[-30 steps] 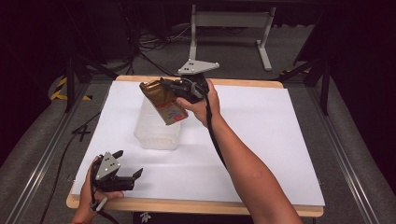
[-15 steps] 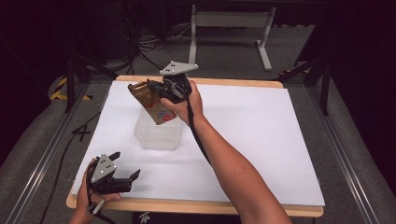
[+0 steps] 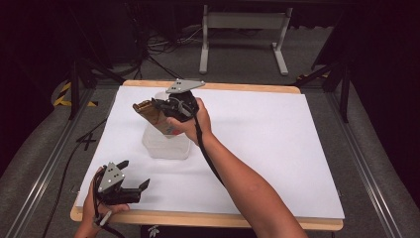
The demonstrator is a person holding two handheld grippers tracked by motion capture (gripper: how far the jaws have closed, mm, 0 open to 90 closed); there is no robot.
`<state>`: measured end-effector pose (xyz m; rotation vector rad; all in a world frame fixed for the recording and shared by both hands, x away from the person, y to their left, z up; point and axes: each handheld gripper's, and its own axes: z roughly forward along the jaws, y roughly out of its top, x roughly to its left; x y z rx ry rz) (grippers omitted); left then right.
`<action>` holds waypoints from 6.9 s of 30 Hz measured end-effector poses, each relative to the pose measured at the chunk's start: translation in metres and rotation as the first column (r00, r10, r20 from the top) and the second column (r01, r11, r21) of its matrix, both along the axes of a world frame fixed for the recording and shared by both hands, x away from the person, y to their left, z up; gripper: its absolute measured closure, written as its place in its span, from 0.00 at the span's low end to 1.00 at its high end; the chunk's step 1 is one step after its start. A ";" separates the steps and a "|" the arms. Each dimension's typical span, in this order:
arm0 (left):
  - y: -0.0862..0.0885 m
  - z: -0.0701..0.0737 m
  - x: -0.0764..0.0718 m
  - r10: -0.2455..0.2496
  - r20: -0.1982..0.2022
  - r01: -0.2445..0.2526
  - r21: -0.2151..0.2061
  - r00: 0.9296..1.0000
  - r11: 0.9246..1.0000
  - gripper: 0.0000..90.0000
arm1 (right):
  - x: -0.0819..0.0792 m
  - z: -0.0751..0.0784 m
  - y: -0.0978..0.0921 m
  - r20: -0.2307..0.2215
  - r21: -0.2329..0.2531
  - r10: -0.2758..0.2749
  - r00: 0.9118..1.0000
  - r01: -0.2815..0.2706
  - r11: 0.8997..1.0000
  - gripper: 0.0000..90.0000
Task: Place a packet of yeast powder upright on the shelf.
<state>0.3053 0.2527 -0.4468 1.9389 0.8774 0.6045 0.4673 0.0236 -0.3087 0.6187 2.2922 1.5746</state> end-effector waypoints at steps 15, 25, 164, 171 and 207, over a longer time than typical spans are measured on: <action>0.001 -0.001 0.001 0.004 -0.013 -0.004 0.001 1.000 1.000 0.08 | 0.003 -0.021 -0.021 -0.017 -0.031 -0.011 1.000 0.011 0.999 0.96; 0.001 -0.001 0.001 0.007 -0.009 -0.007 -0.005 1.000 1.000 0.08 | 0.005 -0.028 -0.034 -0.015 -0.060 -0.019 1.000 0.018 0.998 0.97; -0.005 -0.003 0.011 0.024 -0.033 -0.023 0.024 0.999 0.999 0.08 | -0.113 -0.072 -0.314 0.165 -0.445 -0.351 0.922 0.387 0.808 0.10; -0.008 -0.002 0.011 0.016 -0.033 -0.015 0.028 0.999 0.999 0.08 | -0.127 -0.085 -0.344 0.152 -0.392 -0.401 0.903 0.428 0.814 0.09; 0.004 0.001 0.014 0.046 0.003 -0.046 -0.014 0.999 0.999 0.07 | -0.173 -0.121 -0.397 0.170 -0.236 -0.522 0.836 0.549 0.802 0.08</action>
